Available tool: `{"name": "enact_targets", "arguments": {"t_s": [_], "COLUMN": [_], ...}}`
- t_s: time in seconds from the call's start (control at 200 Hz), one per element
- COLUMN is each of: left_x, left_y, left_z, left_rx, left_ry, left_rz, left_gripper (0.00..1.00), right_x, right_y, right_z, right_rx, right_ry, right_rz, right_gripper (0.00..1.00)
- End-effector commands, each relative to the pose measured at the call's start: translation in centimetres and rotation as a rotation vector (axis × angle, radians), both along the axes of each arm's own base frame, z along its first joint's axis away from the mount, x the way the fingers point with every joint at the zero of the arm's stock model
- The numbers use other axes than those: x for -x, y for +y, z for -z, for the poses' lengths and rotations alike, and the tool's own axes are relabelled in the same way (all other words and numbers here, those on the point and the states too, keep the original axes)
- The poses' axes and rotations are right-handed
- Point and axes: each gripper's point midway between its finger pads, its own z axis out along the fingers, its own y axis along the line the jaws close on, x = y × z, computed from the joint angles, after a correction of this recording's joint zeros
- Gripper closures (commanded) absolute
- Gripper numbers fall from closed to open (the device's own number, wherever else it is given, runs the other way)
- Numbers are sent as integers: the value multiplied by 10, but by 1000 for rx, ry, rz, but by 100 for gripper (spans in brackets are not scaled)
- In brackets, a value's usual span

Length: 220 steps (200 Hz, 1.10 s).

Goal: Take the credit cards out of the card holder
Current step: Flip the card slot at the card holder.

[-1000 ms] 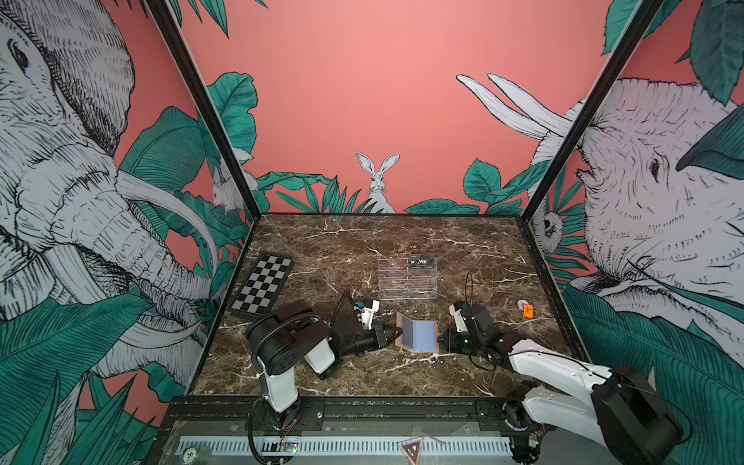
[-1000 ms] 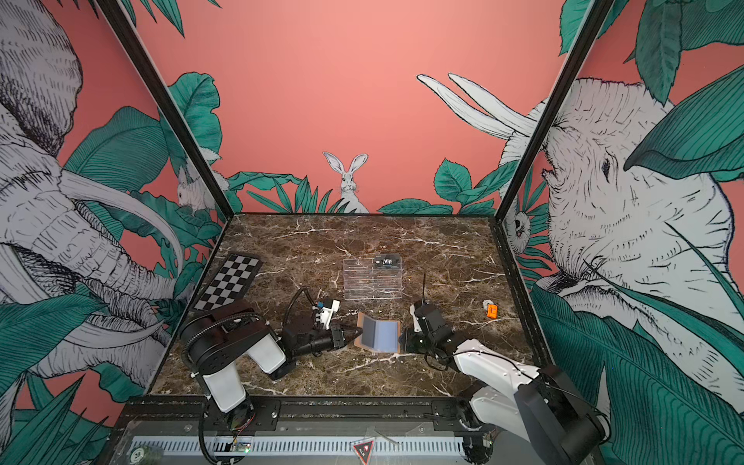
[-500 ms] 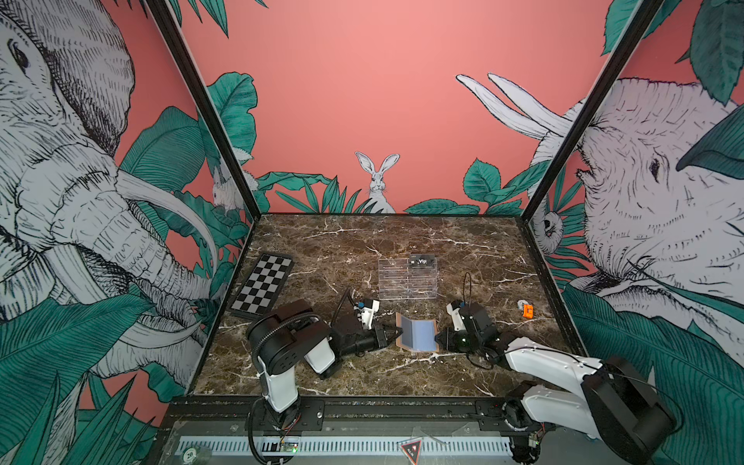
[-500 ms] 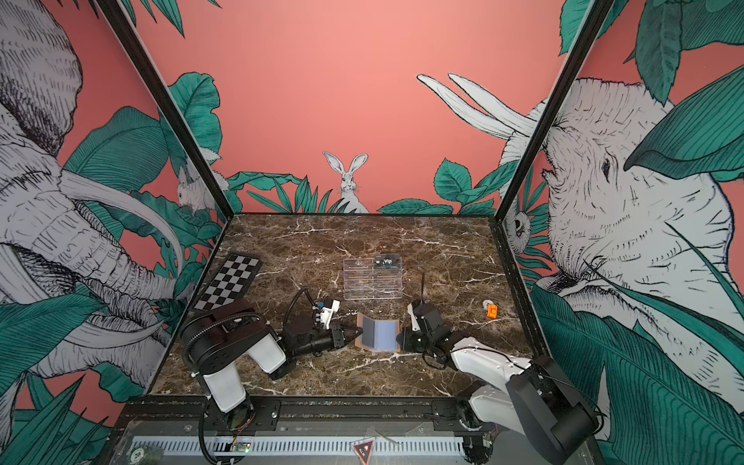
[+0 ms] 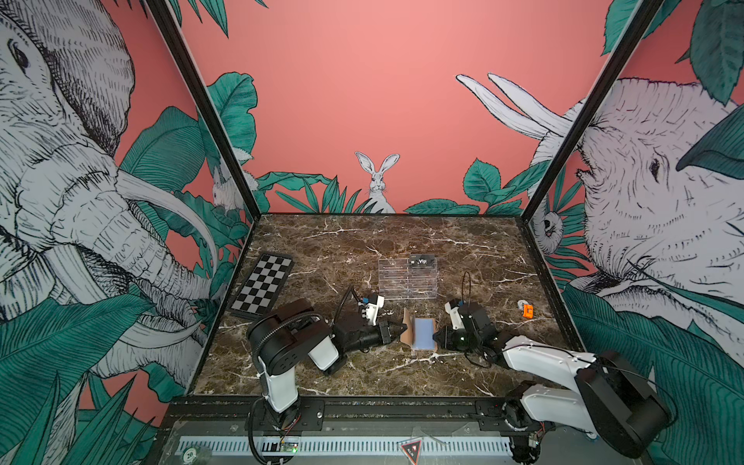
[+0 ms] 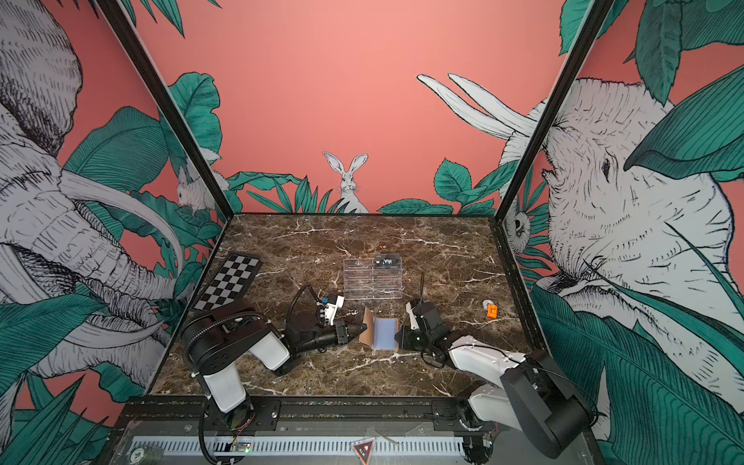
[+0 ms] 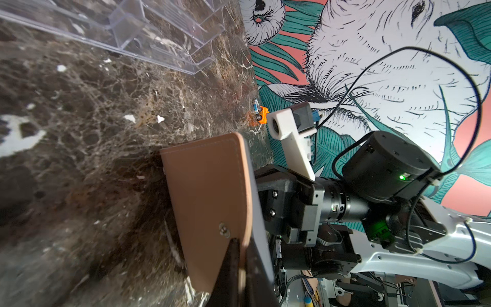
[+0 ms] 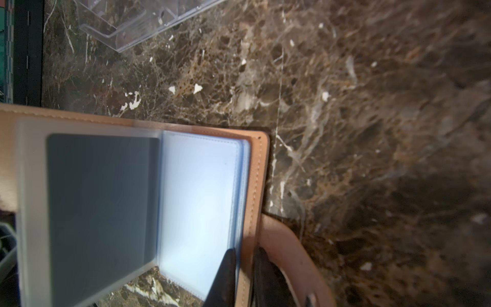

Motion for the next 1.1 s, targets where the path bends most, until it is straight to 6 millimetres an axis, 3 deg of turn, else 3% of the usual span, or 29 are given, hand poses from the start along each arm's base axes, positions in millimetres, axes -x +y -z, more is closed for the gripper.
{"name": "enact_targets", "arguments": {"t_s": [0.0,0.09,0.385,0.52,0.565,0.895,1.095], "left_x": [3,3,6,8,9,8,7], "left_y": [-10,-14,-3,5,8,44,67], "left_z": [-16,-14,6,27,35,62,64], "left_rx": [48,48,-1,-79,-116,-357,-501], "left_ry": [-43,-38,10,63,77,141,152], "left_rz": [39,49,14,-5,-8,-118,-171], "left_gripper": [95,100,100,100,92,79,54], "right_x": [12,12,13,12,13,9,9], "right_y": [-7,-7,-10,-9,-10,-11,-18], "right_z": [14,14,14,13,14,-5,-7], "right_rx": [31,29,48,47,49,31,60], "right_ry": [49,50,47,46,51,9,8], "right_rz": [-4,-7,-4,-5,-5,20,30], "right_gripper": [84,84,84,84,84,83,77]}}
